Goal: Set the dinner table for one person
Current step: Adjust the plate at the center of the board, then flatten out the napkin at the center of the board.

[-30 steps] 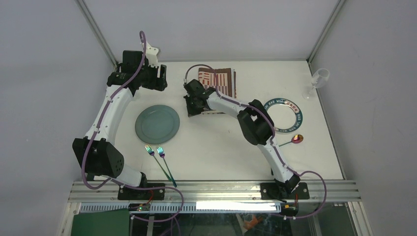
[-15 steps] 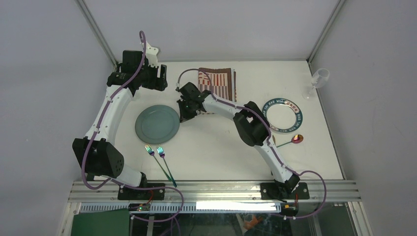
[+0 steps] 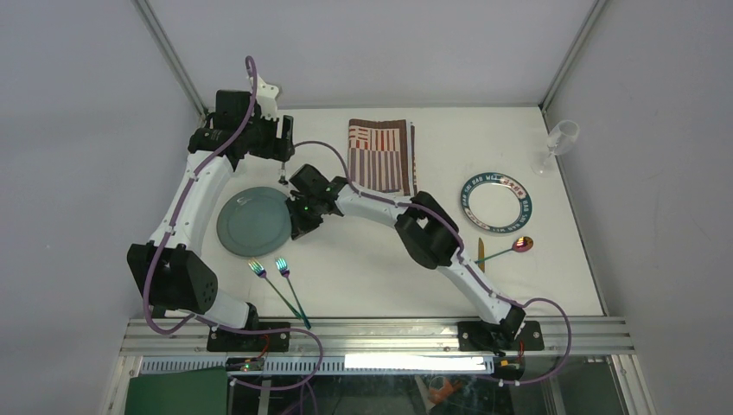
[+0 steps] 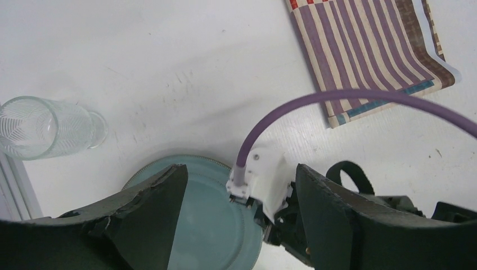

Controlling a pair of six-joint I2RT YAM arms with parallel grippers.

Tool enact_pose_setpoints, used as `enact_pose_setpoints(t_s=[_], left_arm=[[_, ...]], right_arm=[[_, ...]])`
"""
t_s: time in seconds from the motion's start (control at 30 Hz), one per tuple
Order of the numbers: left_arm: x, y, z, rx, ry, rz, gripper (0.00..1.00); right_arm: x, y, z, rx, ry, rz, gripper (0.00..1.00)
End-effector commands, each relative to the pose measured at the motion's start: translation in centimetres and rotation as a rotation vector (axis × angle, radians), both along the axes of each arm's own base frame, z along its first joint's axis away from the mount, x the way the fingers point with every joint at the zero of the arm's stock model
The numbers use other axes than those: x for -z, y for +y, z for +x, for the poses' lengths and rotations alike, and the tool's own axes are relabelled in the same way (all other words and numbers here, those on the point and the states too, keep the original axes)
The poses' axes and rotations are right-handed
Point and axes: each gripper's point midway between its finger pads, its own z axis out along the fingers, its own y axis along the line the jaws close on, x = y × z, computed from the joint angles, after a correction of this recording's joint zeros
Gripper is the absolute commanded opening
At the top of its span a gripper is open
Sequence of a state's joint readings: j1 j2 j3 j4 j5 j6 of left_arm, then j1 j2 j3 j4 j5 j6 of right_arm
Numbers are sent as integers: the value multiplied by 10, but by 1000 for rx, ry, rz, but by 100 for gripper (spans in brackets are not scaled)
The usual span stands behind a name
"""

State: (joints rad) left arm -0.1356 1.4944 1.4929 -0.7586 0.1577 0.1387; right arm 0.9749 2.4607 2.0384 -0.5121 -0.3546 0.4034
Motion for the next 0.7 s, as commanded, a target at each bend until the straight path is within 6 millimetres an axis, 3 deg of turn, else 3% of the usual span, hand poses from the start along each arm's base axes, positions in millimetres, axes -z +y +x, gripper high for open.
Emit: enact_pose_setpoints(t_s=[0.0, 0.07, 0.2, 0.37, 0.47, 0.5, 0.57, 0.67], left_arm=[[-27, 3, 1, -18, -87, -26, 74], [-26, 3, 1, -16, -84, -28, 74], [-25, 4, 2, -19, -85, -22, 74], [-17, -2, 4, 21, -65, -30, 78], [-13, -8, 6, 74, -63, -29, 85], [-11, -12, 6, 109, -63, -27, 83], [-5, -20, 8, 176, -62, -29, 72], [14, -33, 12, 267, -31, -25, 54]], right_arm=[[14, 10, -26, -58, 24, -11, 0], [16, 11, -32, -64, 5, -28, 0], [12, -3, -12, 38, -123, -92, 0], [-16, -50, 20, 206, -234, -147, 0], [-41, -88, 32, 308, -290, -150, 7], [-51, -102, 34, 339, -317, -150, 11], [-69, -133, 34, 422, -384, -173, 25], [-91, -190, 33, 593, -469, -218, 62]])
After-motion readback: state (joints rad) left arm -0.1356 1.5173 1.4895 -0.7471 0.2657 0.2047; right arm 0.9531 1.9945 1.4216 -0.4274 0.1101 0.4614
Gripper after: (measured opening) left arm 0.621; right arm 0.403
